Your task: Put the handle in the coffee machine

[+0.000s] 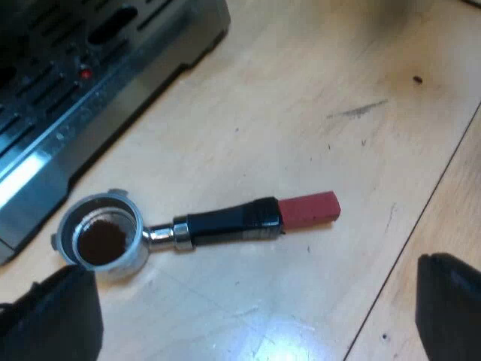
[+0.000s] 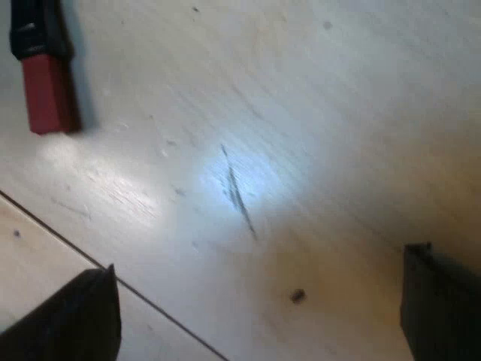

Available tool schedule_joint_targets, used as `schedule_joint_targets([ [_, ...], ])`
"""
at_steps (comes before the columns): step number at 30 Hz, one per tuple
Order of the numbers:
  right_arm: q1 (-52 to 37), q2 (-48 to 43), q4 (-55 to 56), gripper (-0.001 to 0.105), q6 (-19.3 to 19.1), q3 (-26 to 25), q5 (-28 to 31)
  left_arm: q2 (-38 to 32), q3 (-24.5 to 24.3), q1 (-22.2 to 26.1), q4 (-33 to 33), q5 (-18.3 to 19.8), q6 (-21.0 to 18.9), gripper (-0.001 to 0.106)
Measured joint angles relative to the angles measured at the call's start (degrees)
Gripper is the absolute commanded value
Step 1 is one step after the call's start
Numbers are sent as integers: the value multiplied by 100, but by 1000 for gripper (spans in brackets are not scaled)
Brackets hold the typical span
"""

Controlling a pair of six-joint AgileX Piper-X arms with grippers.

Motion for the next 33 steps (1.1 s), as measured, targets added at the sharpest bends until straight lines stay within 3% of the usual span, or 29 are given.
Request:
schedule_joint_targets([
  [2, 297, 245, -314, 73, 172, 0, 13, 216, 0, 0, 0, 0, 0, 85],
  [4, 457, 398, -542, 62, 324, 0, 38, 341, 0, 0, 0, -44, 0, 85],
  [9, 792, 894, -951, 20, 735, -9, 120, 649, 0, 0, 0, -329, 0, 85],
  [11, 868, 1007, -1022, 7, 828, -9, 118, 665, 0, 0, 0, -428, 0, 85],
  [13, 952, 1145, -1067, 0, 845, -9, 124, 665, 0, 0, 0, -440, 0, 85],
  [21, 1352, 1725, -1087, 0, 1269, -34, 233, 665, 0, 0, 91, -490, 0, 85],
  [26, 1529, 2372, -1262, 0, 1583, -49, 340, 665, 10, 0, 372, -871, 0, 85],
  [33, 1529, 3069, -1744, 0, 1813, -50, 340, 665, 10, 0, 472, -894, 0, 85],
])
